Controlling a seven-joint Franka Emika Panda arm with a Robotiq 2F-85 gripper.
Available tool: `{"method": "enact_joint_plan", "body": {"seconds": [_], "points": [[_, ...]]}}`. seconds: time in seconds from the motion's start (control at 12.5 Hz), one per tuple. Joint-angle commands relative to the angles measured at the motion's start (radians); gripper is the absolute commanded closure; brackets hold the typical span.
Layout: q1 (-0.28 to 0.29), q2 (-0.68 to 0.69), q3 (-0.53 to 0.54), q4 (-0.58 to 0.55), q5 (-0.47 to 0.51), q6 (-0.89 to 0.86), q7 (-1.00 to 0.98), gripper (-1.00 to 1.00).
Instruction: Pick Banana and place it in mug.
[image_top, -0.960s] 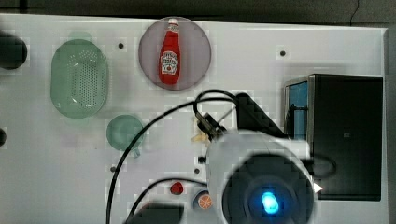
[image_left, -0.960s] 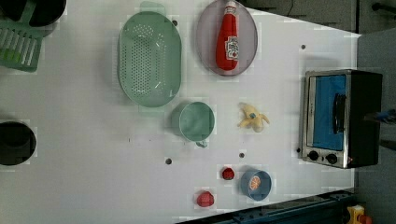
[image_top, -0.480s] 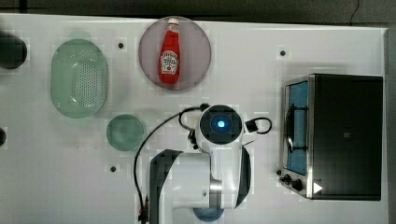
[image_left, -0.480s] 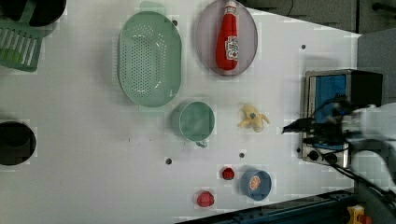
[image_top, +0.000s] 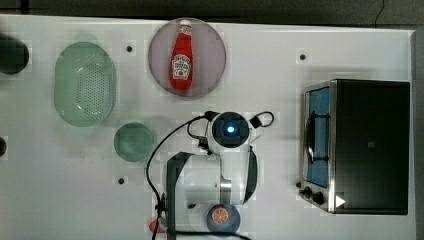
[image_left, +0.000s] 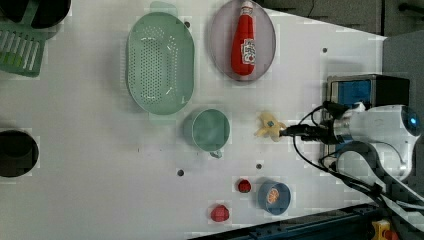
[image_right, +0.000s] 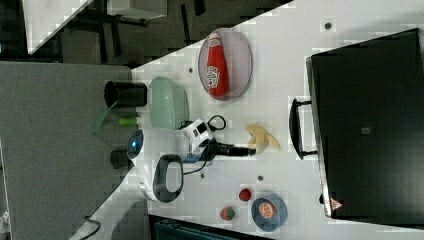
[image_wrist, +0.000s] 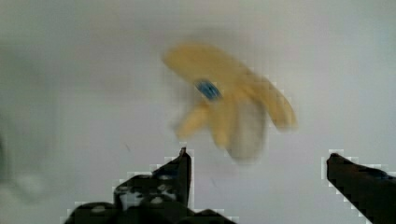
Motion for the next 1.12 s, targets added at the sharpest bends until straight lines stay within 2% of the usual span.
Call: {"method": "enact_joint_plan", "body": {"seconds": [0.08,0.48,0.56,0.72,0.96,1.04,1.12], "points": [[-0.007,0.058,-0.007,-0.017,0.002,0.103,-0.101,-1.0],[-0.008,0.173,-0.005,-0.021,0.002,0.246,-0.096,-1.0],[-0.008,0.181,-0.003,-0.025,0.002,0.267,-0.096,-0.93],[-0.009,0.187,-0.003,-0.032,0.002,0.282,-0.092,-0.4],[-0.009,0.173,-0.002,-0.035,0.002,0.292,-0.092,0.27],[-0.01,0.166,-0.004,-0.037,0.002,0.289,-0.092,0.37],[-0.012,0.152,-0.004,-0.041,0.003,0.288,-0.092,0.37]]}}
